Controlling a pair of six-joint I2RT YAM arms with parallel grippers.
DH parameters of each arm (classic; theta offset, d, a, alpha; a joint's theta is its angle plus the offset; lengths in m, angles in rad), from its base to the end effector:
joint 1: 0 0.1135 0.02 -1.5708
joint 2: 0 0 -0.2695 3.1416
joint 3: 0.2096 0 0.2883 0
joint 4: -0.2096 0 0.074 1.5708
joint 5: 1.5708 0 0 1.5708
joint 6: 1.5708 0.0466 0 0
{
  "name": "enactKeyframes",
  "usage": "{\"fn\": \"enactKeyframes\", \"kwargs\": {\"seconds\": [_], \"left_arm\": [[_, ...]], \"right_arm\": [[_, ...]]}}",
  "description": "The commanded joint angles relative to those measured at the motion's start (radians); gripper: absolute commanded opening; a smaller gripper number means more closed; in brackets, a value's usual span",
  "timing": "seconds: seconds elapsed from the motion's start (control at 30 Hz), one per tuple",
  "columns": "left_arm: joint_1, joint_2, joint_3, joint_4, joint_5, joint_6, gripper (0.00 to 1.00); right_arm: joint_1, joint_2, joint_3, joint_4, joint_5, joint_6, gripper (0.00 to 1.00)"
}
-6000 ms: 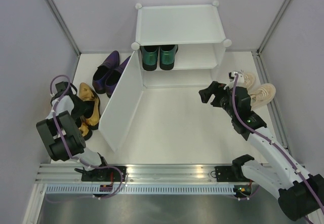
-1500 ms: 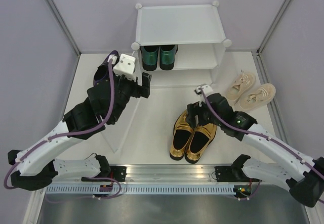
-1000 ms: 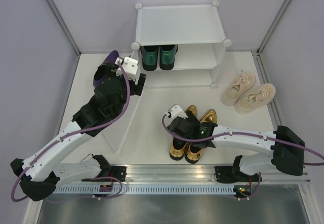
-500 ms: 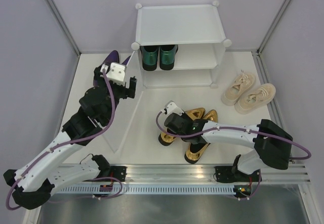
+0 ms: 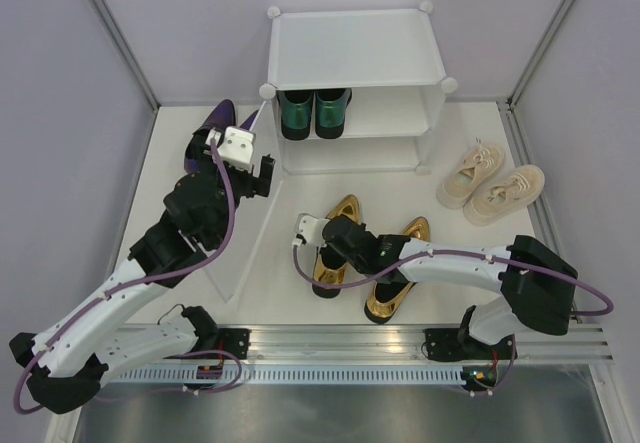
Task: Place and organize the shoes in the shoe cabinet
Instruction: Pick up the shoe from the center of the board.
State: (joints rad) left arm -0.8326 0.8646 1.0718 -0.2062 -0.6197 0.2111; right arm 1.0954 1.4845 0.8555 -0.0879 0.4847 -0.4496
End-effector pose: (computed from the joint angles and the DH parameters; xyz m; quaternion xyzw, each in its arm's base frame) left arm 0.1685 -0.1450 0.4354 0.1485 0.6910 -0.0008 0.7074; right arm 0.1781 0.2985 0.1889 -0.5455 0.7022 -0.0796 0.4505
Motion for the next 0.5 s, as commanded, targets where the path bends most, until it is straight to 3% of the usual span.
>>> {"fn": "enactKeyframes", "kwargs": {"seconds": [0.0,0.23,0.47], "left_arm": [[0.004,-0.018,-0.009,0.047,0.014,0.037,0.91],[0.004,-0.018,-0.012,0.048,0.026,0.031,0.91],[0.004,-0.021,-0.013,0.047,0.032,0.030,0.91]], "right_arm": [[0.001,-0.017,0.017,0.119,-0.052,-0.155,0.12],[0.001,-0.026,0.022,0.036,-0.029,-0.034,0.44],[0.001,-0.088,0.071,-0.035,0.031,0.221,0.55]]}}
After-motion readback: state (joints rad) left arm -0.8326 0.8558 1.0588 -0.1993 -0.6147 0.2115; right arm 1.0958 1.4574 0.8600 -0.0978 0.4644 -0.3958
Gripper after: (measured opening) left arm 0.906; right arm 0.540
